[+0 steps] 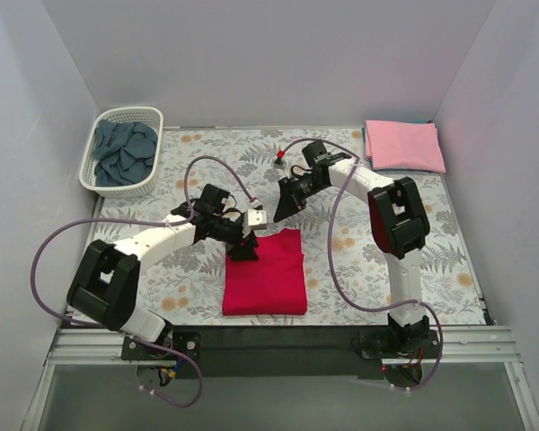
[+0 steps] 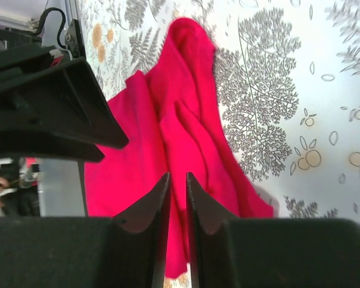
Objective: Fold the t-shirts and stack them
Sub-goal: Fold the tshirt
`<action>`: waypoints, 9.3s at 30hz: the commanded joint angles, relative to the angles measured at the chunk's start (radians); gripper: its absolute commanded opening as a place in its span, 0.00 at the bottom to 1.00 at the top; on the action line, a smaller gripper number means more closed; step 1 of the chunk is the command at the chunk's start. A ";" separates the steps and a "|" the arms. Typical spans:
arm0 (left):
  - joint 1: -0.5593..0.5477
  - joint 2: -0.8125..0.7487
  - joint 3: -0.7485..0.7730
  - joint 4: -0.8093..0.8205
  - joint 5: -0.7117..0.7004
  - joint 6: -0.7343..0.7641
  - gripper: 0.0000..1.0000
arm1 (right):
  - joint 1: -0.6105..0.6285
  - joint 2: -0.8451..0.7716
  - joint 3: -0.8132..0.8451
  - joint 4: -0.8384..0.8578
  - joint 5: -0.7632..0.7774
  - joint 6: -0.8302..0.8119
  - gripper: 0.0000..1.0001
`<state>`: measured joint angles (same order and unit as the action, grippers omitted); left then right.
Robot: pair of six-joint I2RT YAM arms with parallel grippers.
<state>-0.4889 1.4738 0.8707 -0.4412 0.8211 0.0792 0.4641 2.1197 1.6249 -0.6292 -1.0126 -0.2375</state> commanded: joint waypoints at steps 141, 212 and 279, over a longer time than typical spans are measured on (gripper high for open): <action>0.246 0.100 0.226 0.174 -0.048 -0.583 0.47 | -0.185 -0.195 -0.267 0.083 0.089 0.159 0.74; 0.348 0.293 0.080 0.161 -0.048 -0.995 0.40 | -0.131 -0.139 -0.367 0.092 0.177 0.230 0.56; 0.219 -0.063 -0.295 0.614 0.260 -1.461 0.63 | 0.001 -0.331 -0.535 0.279 -0.152 0.374 0.98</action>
<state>-0.2356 1.3594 0.6064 -0.0059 1.0336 -1.2339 0.4278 1.7267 1.1530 -0.4915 -1.0340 -0.0086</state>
